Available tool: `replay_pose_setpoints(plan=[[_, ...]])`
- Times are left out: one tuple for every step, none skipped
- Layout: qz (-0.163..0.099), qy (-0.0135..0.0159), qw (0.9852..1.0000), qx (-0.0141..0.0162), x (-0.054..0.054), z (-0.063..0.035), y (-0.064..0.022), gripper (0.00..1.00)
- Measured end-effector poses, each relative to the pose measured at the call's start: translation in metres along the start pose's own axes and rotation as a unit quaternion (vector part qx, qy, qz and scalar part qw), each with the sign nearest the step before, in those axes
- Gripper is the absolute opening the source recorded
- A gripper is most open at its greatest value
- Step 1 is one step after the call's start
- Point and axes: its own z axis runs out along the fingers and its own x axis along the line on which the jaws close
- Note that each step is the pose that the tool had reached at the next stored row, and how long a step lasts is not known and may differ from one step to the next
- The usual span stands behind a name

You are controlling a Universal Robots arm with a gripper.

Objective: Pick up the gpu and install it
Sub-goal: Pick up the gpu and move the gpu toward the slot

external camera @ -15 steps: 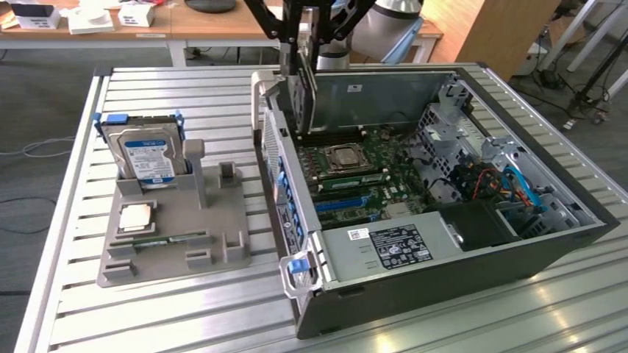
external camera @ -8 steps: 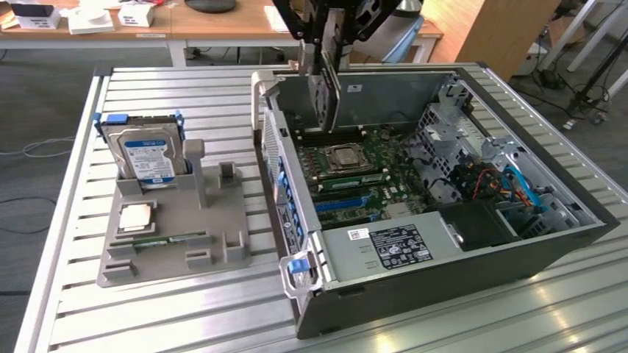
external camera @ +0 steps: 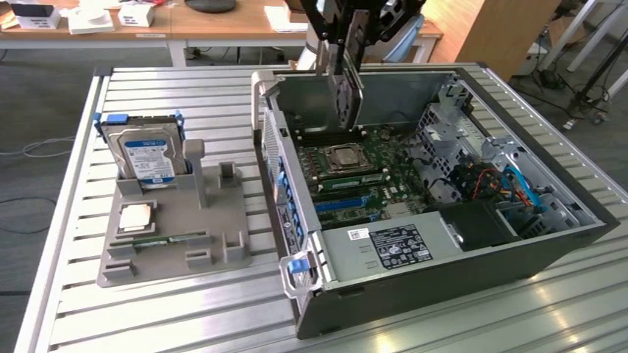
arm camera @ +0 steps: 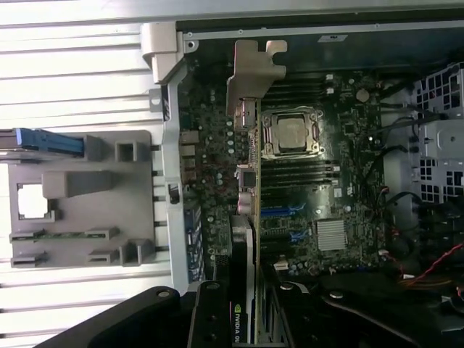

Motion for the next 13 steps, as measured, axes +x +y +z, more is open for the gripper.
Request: replay_pose_setpoints(plan=[[0.000, 0.0000, 1.0000, 0.0000, -0.003, 0.0001, 0.0003, 0.27], [0.000, 0.0000, 1.0000, 0.0000, -0.007, 0.0002, 0.0006, 0.27], [0.000, 0.0000, 1.0000, 0.0001, -0.010, 0.0004, 0.0009, 0.27], [0.001, 0.0000, 1.0000, 0.0000, -0.013, 0.0005, 0.0012, 0.27], [0.001, 0.0000, 1.0000, 0.0000, -0.017, 0.0006, 0.0015, 0.27], [0.001, 0.0000, 1.0000, 0.0000, -0.021, 0.0007, 0.0018, 0.27], [0.001, 0.0000, 1.0000, 0.0001, -0.024, 0.0009, 0.0021, 0.27], [0.001, -0.0001, 1.0000, 0.0000, -0.028, 0.0010, 0.0024, 0.27], [0.001, -0.0001, 1.0000, 0.0000, -0.031, 0.0012, 0.0027, 0.27], [0.001, -0.0001, 1.0000, 0.0000, -0.035, 0.0013, 0.0031, 0.27], [0.001, -0.0001, 1.0000, 0.0000, -0.038, 0.0014, 0.0034, 0.27], [0.001, -0.0001, 1.0000, 0.0000, -0.042, 0.0015, 0.0037, 0.27], [0.001, -0.0001, 1.0000, 0.0000, -0.046, 0.0016, 0.0041, 0.27]])
